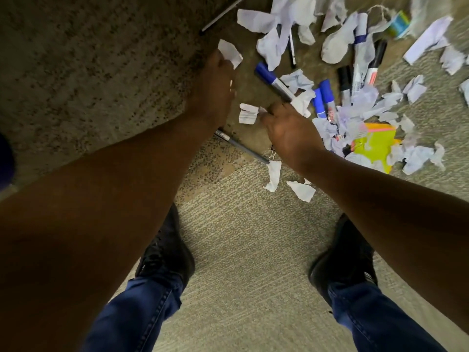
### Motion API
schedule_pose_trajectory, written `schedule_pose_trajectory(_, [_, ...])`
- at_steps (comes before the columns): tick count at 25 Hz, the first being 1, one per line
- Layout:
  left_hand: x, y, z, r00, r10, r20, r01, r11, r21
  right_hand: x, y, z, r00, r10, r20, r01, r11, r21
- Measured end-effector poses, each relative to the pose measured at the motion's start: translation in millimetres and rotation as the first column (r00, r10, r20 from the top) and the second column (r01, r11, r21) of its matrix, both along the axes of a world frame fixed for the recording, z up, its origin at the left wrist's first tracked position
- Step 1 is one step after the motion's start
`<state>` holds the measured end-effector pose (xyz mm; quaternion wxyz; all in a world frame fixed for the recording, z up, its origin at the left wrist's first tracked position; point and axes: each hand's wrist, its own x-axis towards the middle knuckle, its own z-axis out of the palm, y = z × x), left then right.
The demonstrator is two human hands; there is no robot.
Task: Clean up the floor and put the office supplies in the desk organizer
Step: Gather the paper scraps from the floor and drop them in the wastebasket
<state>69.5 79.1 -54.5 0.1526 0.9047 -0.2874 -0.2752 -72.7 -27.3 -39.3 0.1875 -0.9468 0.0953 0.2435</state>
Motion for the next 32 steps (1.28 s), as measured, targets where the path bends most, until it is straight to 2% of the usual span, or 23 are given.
schedule_pose_trajectory(2, [1.4,4.2,-1.9,0.999,0.003,0.035,-0.003,1.000,0.024,-6.2,-11.4,5.3,0.981,-0.176,0.086,0.169,0.982,0.087])
schedule_pose_trajectory(4, [5.3,3.1,1.6,0.995,0.105,0.000,-0.105,0.994,-0.023,-9.6,-26.4,13.2,0.893,-0.410,0.186,0.389,0.910,0.142])
schedule_pose_trajectory(6, [7.5,-4.7,7.9,0.971,0.237,-0.041,-0.240,0.968,-0.076,-8.5,-40.1,17.1,0.831,-0.513,0.213,0.504,0.858,0.103])
schedule_pose_trajectory(8, [9.6,-15.7,10.7,0.973,0.219,-0.065,-0.223,0.973,-0.059,-3.5,-50.5,15.4,0.881,-0.446,0.157,0.452,0.892,-0.007])
schedule_pose_trajectory(10, [13.5,-25.7,7.5,0.995,0.103,-0.013,-0.103,0.994,0.037,4.0,-55.0,13.1,0.954,-0.293,0.057,0.297,0.953,-0.066])
schedule_pose_trajectory(13, [22.0,-30.9,3.5,0.992,0.123,-0.001,-0.123,0.991,0.060,10.7,-51.8,3.5,0.989,-0.136,-0.064,0.129,0.986,-0.102])
schedule_pose_trajectory(16, [24.6,-30.2,1.7,0.993,0.114,-0.019,-0.113,0.992,0.051,8.2,-52.2,0.4,0.993,-0.114,-0.042,0.108,0.988,-0.114])
schedule_pose_trajectory(20, [30.5,-31.7,4.1,0.989,0.148,0.017,-0.149,0.982,0.116,3.0,-55.8,2.5,0.997,-0.067,-0.030,0.065,0.995,-0.072])
schedule_pose_trajectory(24, [36.4,-36.0,6.8,0.996,0.078,-0.048,-0.069,0.984,0.162,7.9,-66.5,-3.5,0.986,-0.152,-0.075,0.159,0.982,0.105])
schedule_pose_trajectory(26, [40.1,-37.4,8.7,0.994,0.094,-0.062,-0.081,0.980,0.181,6.1,-72.8,-4.4,0.971,-0.226,-0.076,0.236,0.955,0.178])
schedule_pose_trajectory(29, [37.8,-31.7,9.9,0.987,0.145,-0.071,-0.128,0.970,0.205,-13.1,-66.6,0.8,0.953,-0.293,-0.081,0.303,0.938,0.170])
schedule_pose_trajectory(32, [24.4,-29.0,17.4,0.971,0.213,-0.111,-0.200,0.973,0.119,-28.6,-62.1,10.0,0.908,-0.416,-0.041,0.417,0.892,0.176])
